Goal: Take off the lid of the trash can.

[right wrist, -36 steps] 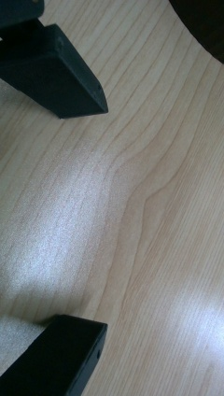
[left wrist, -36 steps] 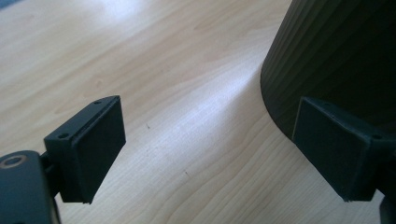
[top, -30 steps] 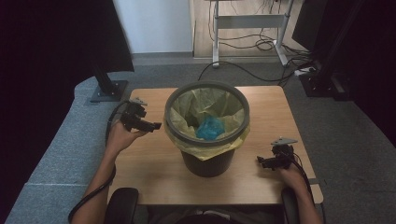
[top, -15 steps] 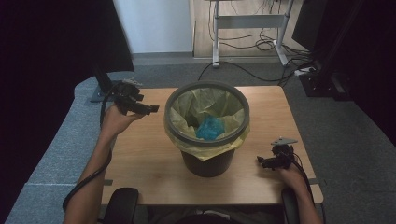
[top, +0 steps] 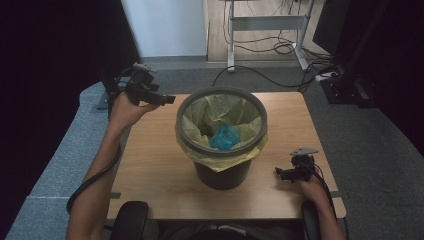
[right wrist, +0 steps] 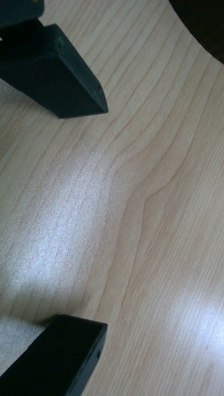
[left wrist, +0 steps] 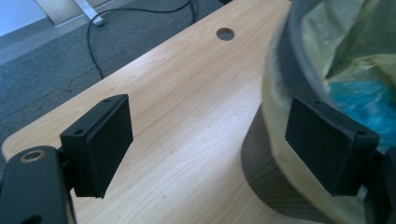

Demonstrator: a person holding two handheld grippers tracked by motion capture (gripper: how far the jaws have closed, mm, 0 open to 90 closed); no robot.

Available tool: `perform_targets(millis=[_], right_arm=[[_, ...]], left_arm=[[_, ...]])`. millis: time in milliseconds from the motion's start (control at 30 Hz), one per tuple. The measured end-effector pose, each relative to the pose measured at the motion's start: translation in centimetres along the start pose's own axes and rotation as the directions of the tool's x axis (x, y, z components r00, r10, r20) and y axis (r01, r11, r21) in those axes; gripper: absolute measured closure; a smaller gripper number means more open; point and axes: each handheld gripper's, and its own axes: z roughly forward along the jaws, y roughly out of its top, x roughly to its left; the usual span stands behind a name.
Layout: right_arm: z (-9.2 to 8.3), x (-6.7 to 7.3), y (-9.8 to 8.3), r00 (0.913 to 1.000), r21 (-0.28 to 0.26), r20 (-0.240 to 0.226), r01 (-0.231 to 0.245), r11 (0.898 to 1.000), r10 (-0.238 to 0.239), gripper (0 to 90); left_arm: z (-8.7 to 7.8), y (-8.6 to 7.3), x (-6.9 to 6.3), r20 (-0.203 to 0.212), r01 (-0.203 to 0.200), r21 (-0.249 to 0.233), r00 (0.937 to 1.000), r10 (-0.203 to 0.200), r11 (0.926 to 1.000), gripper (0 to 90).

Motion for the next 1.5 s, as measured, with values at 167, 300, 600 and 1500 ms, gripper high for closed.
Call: perform_targets(millis=[167,300,600,1500], right_arm=[[0.0,0.0,0.0,1.0,0.0,0.0,0.0,1.0,0.0,0.0],[0.0,0.0,0.0,1.0,0.0,0.0,0.0,1.0,0.0,0.0],[0.0,0.0,0.0,1.0,0.0,0.0,0.0,1.0,0.0,0.0],[0.0,0.0,0.0,1.0,0.001,-0.002,-0.001,1.0,0.001,0.0]], left_arm=[[0.3,1.6,-0.8,0.03,-0.014,0.017,0.9995,0.013,0.9998,22.0],[0.8,2.6,-1.6,0.038,-0.035,0.011,0.9987,0.035,0.9993,25.1],[3.2,4.0,-3.3,0.029,-0.088,0.063,0.9959,0.086,0.9942,35.3],[4.3,4.6,-3.9,0.126,-0.027,0.079,0.9919,0.017,0.9965,78.3]])
